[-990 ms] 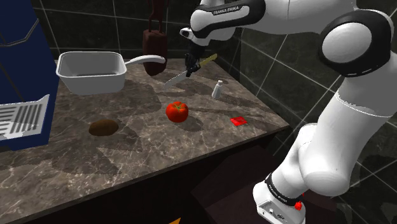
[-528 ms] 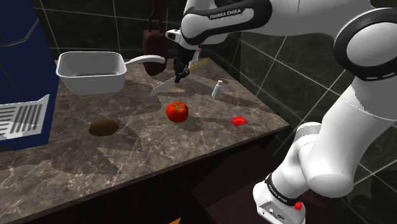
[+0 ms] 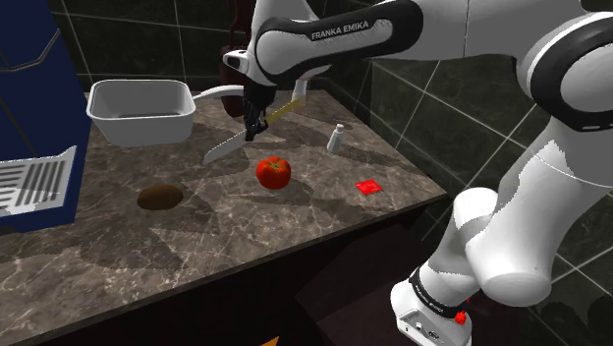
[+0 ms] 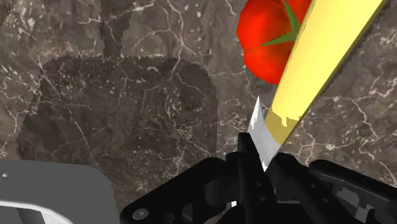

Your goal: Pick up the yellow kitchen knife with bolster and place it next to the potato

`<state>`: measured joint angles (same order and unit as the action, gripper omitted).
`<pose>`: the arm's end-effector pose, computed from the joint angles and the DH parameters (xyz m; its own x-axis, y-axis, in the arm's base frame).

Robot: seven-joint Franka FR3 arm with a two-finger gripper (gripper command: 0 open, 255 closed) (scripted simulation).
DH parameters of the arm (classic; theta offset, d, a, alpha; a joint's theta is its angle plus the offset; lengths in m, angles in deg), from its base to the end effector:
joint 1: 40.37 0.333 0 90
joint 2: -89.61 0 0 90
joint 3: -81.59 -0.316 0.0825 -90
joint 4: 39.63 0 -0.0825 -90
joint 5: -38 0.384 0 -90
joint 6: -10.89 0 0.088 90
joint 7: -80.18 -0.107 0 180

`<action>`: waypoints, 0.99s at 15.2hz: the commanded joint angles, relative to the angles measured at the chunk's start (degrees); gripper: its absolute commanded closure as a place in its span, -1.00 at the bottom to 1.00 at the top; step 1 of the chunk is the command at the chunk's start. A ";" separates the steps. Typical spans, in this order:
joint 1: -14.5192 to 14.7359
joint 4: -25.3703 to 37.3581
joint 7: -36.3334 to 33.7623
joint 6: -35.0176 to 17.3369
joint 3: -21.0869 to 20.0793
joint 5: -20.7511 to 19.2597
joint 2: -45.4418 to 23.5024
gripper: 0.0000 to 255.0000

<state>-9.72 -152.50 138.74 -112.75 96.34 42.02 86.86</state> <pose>0.5579 0.1637 0.4603 0.2928 0.9490 0.1168 0.9481 -0.3040 0.0931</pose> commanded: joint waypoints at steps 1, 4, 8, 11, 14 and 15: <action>1.38 1.14 -2.89 0.29 -1.23 -0.32 -0.76 1.00; 3.43 2.50 -6.98 0.40 -2.98 -0.85 -1.85 1.00; 6.13 5.27 -12.25 0.88 -5.16 -1.51 -4.02 1.00; 8.15 8.09 -16.05 1.50 -6.65 -2.00 -6.15 1.00; 10.17 11.58 -19.72 2.39 -7.99 -2.51 -8.71 1.00; 10.85 12.89 -20.90 2.76 -8.40 -2.68 -9.67 1.00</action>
<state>0.44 -140.62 119.15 -110.33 88.36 39.54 77.86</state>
